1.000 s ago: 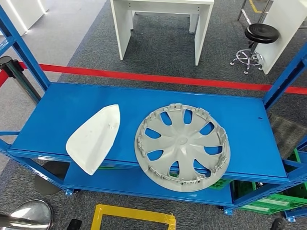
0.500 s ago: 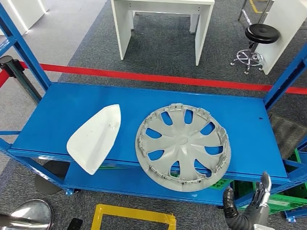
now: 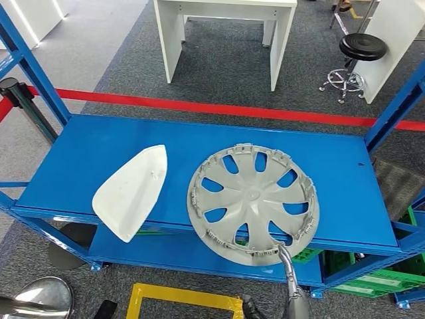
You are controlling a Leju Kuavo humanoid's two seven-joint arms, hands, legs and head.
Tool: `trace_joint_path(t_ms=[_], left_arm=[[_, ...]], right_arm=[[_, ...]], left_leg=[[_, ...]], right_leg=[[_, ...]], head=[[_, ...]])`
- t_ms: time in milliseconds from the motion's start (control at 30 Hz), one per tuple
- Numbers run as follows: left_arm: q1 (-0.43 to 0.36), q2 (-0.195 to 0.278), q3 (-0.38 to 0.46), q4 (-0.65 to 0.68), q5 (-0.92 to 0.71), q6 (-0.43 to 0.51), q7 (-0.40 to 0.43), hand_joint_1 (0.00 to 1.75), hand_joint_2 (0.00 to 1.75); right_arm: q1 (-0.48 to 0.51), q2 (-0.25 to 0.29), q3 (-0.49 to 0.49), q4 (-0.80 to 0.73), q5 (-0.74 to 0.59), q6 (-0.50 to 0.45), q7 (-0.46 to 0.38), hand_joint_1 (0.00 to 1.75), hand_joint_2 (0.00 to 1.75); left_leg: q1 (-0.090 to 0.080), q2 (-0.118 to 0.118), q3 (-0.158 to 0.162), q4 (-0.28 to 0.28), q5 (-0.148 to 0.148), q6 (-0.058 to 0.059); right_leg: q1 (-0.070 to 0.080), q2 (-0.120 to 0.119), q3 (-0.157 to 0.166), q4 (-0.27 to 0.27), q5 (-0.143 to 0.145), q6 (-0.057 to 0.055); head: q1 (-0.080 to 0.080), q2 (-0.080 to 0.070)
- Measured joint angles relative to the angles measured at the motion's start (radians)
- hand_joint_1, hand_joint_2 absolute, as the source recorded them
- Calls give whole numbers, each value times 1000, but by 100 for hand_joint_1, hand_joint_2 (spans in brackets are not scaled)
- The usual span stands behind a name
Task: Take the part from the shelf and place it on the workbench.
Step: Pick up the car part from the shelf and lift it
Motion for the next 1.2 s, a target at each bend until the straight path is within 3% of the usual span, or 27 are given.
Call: trace_joint_path(t_ms=[200,333,467,600,833,1200], left_arm=[[0,0,0,0,-16,-7,2,0,175],[0,0,4,0,-25,-12,4,0,175],[-1,0,6,0,-33,-18,4,0,175],[-2,0,7,0,-45,-23,4,0,175],[-5,0,7,0,-69,-32,5,0,175],[-11,3,7,0,-99,-44,10,0,175]], right_arm=[[-11,-10,-80,40,387,-5,156,0,175],[-10,30,-158,43,694,-7,225,0,175],[-12,69,-196,44,877,-7,284,0,175],[-17,72,-184,51,944,-7,376,0,175],[-63,29,-95,124,918,-6,539,0,175],[-184,8,-67,293,1023,-7,668,0,175]], left_leg=[[0,0,0,0,-1,0],[0,0,0,0,-1,0],[0,0,-1,0,-1,0],[0,0,-1,0,0,0],[0,0,-1,0,0,0],[0,0,0,0,0,0]], right_leg=[[0,0,-8,0,0,0],[0,1,-8,0,0,0],[0,1,-2,0,0,0],[0,1,3,0,0,0],[0,1,3,0,0,0],[0,1,3,0,1,0]], head=[[0,0],[2,-1],[1,-1],[0,-1],[0,-1],[0,-1]])
